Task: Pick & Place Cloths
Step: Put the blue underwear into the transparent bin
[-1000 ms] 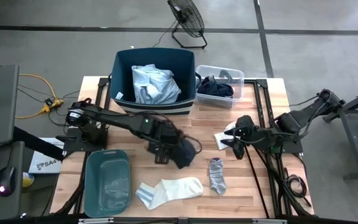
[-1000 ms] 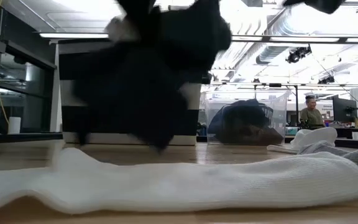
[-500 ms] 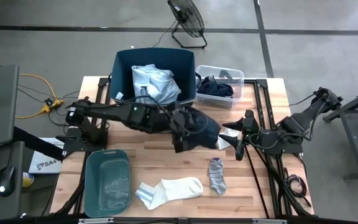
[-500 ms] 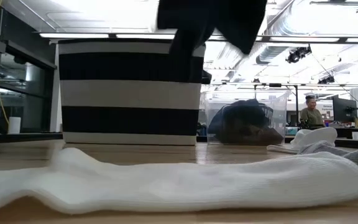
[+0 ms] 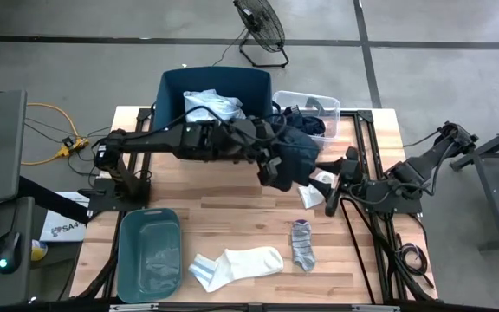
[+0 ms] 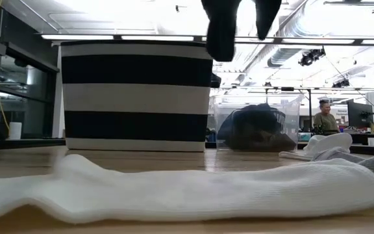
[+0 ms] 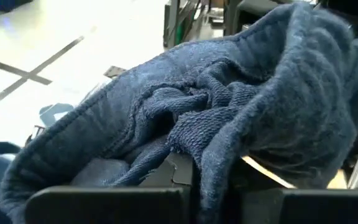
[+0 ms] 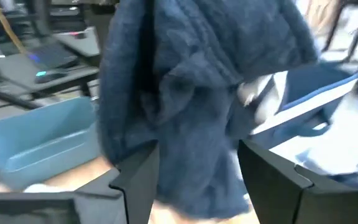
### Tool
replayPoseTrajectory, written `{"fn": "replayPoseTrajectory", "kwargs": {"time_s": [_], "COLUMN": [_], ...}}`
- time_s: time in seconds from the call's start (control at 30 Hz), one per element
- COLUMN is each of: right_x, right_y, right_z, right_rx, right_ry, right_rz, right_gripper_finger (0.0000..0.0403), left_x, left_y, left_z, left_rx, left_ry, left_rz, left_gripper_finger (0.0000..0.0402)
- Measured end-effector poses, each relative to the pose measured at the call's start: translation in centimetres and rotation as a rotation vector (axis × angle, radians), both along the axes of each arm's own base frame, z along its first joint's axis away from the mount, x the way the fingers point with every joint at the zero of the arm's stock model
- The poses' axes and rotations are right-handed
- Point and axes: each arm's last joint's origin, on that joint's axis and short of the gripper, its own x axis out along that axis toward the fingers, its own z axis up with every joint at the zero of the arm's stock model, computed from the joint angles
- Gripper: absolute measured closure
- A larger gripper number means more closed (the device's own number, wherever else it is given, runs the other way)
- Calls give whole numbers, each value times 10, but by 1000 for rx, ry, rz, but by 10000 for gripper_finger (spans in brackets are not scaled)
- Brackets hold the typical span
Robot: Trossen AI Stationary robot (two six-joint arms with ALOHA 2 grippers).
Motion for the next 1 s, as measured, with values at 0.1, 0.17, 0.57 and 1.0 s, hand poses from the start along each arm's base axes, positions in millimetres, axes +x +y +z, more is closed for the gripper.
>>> {"fn": "replayPoseTrajectory", "kwargs": {"time_s": [0.1,0.17,0.57,1.0], "right_x": [0,1,38,96], "right_y": [0,-1,-5,-31], "right_z": [2,4,4,-13], "right_rx": [-61,-100,-319,-252], "right_ry": [1,5,39,-41], "right_rz": [-17,-18,-115,-218], "right_gripper_finger": [181,169,72,63], "left_x": [1,1,3,5], "left_y": [6,11,31,25], "left_z": [2,3,9,14], "left_rx": [-7,-8,-37,-67], "left_ry": [-25,-35,-109,-152], "left_rz": [-1,12,-9,-185], "left_gripper_finger": [389,389,389,390]}}
